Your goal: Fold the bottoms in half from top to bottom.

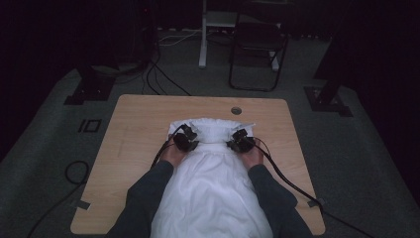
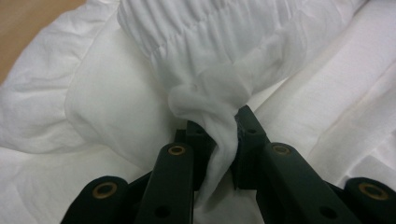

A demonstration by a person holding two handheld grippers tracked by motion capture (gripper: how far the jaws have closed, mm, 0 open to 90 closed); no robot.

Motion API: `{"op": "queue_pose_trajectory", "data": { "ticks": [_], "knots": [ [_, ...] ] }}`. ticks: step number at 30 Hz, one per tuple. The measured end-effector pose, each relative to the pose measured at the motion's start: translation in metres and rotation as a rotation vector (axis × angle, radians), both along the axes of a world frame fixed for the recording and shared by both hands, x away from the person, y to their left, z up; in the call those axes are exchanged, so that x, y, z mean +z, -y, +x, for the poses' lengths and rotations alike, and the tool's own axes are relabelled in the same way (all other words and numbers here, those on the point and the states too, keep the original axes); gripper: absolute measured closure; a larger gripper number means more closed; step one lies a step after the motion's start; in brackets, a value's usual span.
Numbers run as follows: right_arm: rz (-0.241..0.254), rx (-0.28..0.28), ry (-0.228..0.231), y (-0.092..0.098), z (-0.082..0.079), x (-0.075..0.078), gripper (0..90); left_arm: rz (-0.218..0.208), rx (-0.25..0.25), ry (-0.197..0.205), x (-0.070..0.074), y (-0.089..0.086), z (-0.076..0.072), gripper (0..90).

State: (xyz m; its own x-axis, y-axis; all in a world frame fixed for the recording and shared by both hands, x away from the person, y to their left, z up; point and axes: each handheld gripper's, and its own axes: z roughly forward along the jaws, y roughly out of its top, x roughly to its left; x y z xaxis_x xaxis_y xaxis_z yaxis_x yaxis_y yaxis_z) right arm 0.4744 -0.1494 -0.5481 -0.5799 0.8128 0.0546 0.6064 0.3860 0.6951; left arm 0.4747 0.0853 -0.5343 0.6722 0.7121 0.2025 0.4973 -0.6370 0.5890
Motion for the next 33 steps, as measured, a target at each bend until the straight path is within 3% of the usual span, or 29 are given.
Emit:
{"op": "queue_pose_trajectory", "data": {
  "ticks": [3,5,7,9,10,11,12,13,16,20,21,22,23,25,28,29,33],
  "knots": [
    [-0.025,-0.032,0.013,-0.004,0.014,0.001,83.5,0.026,0.031,0.003,0.001,0.005,0.01,80.3],
    [-0.038,-0.048,0.008,-0.007,0.018,0.003,83.6,0.02,0.04,0.003,0.001,0.005,0.012,80.4],
    [-0.042,-0.05,0.009,-0.008,0.018,0.003,84.2,-0.014,0.048,-0.015,0.002,0.002,0.011,81.1],
    [-0.024,-0.051,0.015,-0.006,0.014,0.006,84.8,-0.089,0.057,-0.039,0.008,-0.006,0.008,82.3],
    [-0.024,-0.051,0.015,-0.006,0.014,0.006,84.8,-0.089,0.057,-0.039,0.008,-0.006,0.008,83.0],
    [0.006,-0.052,0.017,-0.002,0.011,0.01,84.9,-0.162,0.045,-0.018,0.02,-0.014,0.002,83.0],
    [0.067,-0.034,0.043,0.007,0.003,0.023,85.1,-0.201,0.04,-0.009,0.029,-0.018,-0.003,83.8],
    [0.096,-0.02,0.056,0.011,-0.001,0.032,85.1,-0.242,0.035,0.009,0.038,-0.021,-0.008,84.0],
    [0.179,0.015,0.108,0.024,-0.02,0.062,85.2,-0.319,-0.006,0.076,0.068,-0.026,-0.033,84.2],
    [0.201,0.07,0.189,0.035,-0.053,0.098,85.2,-0.36,-0.08,0.166,0.104,-0.027,-0.076,84.4],
    [0.201,0.07,0.189,0.035,-0.053,0.098,85.2,-0.36,-0.08,0.166,0.104,-0.027,-0.076,84.4],
    [0.206,0.084,0.201,0.038,-0.062,0.104,85.2,-0.367,-0.111,0.186,0.114,-0.028,-0.095,84.4],
    [0.215,0.115,0.216,0.042,-0.079,0.113,85.3,-0.373,-0.125,0.188,0.116,-0.029,-0.103,84.4],
    [0.21,0.146,0.223,0.045,-0.096,0.116,85.2,-0.383,-0.153,0.178,0.115,-0.031,-0.124,84.4],
    [0.193,0.187,0.197,0.047,-0.12,0.107,85.2,-0.366,-0.176,0.132,0.095,-0.032,-0.149,84.4],
    [0.18,0.198,0.176,0.047,-0.127,0.1,85.2,-0.375,-0.176,0.1,0.085,-0.033,-0.154,84.3],
    [0.151,0.227,0.08,0.044,-0.148,0.061,85.2,-0.333,-0.17,-0.042,0.034,-0.033,-0.166,84.0]
  ]
}}
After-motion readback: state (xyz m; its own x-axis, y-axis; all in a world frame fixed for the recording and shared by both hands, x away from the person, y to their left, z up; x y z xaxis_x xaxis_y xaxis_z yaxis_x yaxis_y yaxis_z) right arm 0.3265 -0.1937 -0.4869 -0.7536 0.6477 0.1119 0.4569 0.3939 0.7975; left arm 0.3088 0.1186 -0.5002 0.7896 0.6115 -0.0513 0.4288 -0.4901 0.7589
